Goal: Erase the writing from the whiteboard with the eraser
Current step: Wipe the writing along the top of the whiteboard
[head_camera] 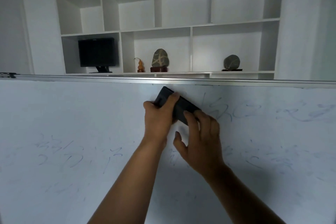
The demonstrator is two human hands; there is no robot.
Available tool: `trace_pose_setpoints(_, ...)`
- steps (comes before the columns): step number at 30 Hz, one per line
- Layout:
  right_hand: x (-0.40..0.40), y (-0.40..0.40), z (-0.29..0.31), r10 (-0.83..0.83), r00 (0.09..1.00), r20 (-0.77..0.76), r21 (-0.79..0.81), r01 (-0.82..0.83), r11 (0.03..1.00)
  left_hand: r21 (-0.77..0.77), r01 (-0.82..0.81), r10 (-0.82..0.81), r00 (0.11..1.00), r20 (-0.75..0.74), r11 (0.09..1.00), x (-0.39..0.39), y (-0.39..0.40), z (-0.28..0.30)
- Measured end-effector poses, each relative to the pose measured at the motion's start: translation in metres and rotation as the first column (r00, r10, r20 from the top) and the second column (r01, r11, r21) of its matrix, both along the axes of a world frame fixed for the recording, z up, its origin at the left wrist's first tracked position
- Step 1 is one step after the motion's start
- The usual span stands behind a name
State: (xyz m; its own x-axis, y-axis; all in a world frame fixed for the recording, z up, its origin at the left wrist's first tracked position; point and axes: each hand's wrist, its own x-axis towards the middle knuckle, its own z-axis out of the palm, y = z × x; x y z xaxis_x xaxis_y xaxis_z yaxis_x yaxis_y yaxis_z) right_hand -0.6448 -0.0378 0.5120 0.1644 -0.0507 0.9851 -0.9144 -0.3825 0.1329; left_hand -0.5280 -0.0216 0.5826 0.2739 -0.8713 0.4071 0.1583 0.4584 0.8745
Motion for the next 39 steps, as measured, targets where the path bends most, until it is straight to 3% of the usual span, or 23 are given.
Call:
trace_pose_setpoints(4, 0.001, -0.007, 0.004, -0.210, 0.977, 0.019, -0.131, 0.211, 0.969, 0.108, 0.126, -0.125, 0.992, -0.015, 0.986, 0.000, 0.009, -0.004)
trace_pose_setpoints(9, -0.006, -0.008, 0.018, -0.262, 0.964, -0.040, -0.102, 0.257, 0.961, 0.139, 0.031, -0.063, 0.970, 0.234, 0.990, 0.005, 0.020, -0.008)
trace_pose_setpoints(13, -0.008, -0.006, 0.035, -0.236, 0.970, -0.060, -0.075, 0.231, 0.970, 0.136, -0.078, 0.001, 0.872, 0.489, 0.988, 0.015, 0.031, 0.005)
trace_pose_setpoints(15, -0.007, -0.007, 0.038, -0.176, 0.983, -0.057, 0.011, 0.177, 0.984, -0.012, -0.267, 0.224, 0.783, 0.580, 0.964, 0.031, 0.027, 0.018)
trace_pose_setpoints(17, -0.002, -0.007, 0.034, -0.111, 0.992, -0.061, 0.094, 0.117, 0.989, -0.345, -0.425, 0.547, 0.657, 0.518, 0.837, 0.054, 0.015, 0.035)
trace_pose_setpoints(19, 0.008, -0.007, 0.027, -0.078, 0.991, -0.108, 0.140, 0.093, 0.986, -0.643, -0.414, 0.751, 0.499, 0.432, 0.645, 0.071, -0.003, 0.058)
trace_pose_setpoints(21, 0.019, -0.008, 0.022, -0.085, 0.984, -0.156, 0.147, 0.108, 0.983, -0.761, -0.296, 0.805, 0.363, 0.470, 0.578, 0.072, -0.017, 0.082)
trace_pose_setpoints(23, 0.026, -0.013, 0.022, -0.095, 0.979, -0.179, 0.128, 0.119, 0.985, -0.741, -0.166, 0.756, 0.239, 0.609, 0.650, 0.066, -0.027, 0.099)
trace_pose_setpoints(26, 0.033, -0.022, 0.020, -0.110, 0.964, -0.243, 0.087, 0.134, 0.987, -0.583, -0.057, 0.584, -0.010, 0.812, 0.810, 0.056, -0.037, 0.097)
trace_pose_setpoints(28, 0.034, -0.027, 0.016, -0.150, 0.947, -0.285, 0.041, 0.169, 0.985, -0.525, -0.080, 0.527, 0.008, 0.850, 0.848, 0.055, -0.040, 0.091)
trace_pose_setpoints(30, 0.026, -0.030, 0.019, -0.161, 0.962, -0.221, 0.028, 0.171, 0.985, -0.538, -0.115, 0.547, 0.066, 0.835, 0.835, 0.057, -0.043, 0.088)
trace_pose_setpoints(32, 0.015, -0.031, 0.027, -0.140, 0.990, 0.003, 0.054, 0.140, 0.989, -0.537, -0.127, 0.548, 0.081, 0.832, 0.834, 0.058, -0.048, 0.089)
trace_pose_setpoints(35, 0.009, -0.034, 0.034, -0.102, 0.957, 0.272, 0.061, 0.089, 0.994, -0.567, -0.083, 0.568, -0.016, 0.823, 0.819, 0.057, -0.051, 0.088)
trace_pose_setpoints(37, 0.023, -0.038, 0.025, -0.066, 0.969, 0.238, 0.053, 0.055, 0.997, -0.615, -0.066, 0.608, -0.100, 0.787, 0.785, 0.057, -0.054, 0.086)
trace_pose_setpoints(39, 0.040, -0.043, 0.003, -0.052, 0.999, -0.005, 0.041, 0.053, 0.998, -0.664, -0.028, 0.647, -0.200, 0.736, 0.747, 0.056, -0.055, 0.085)
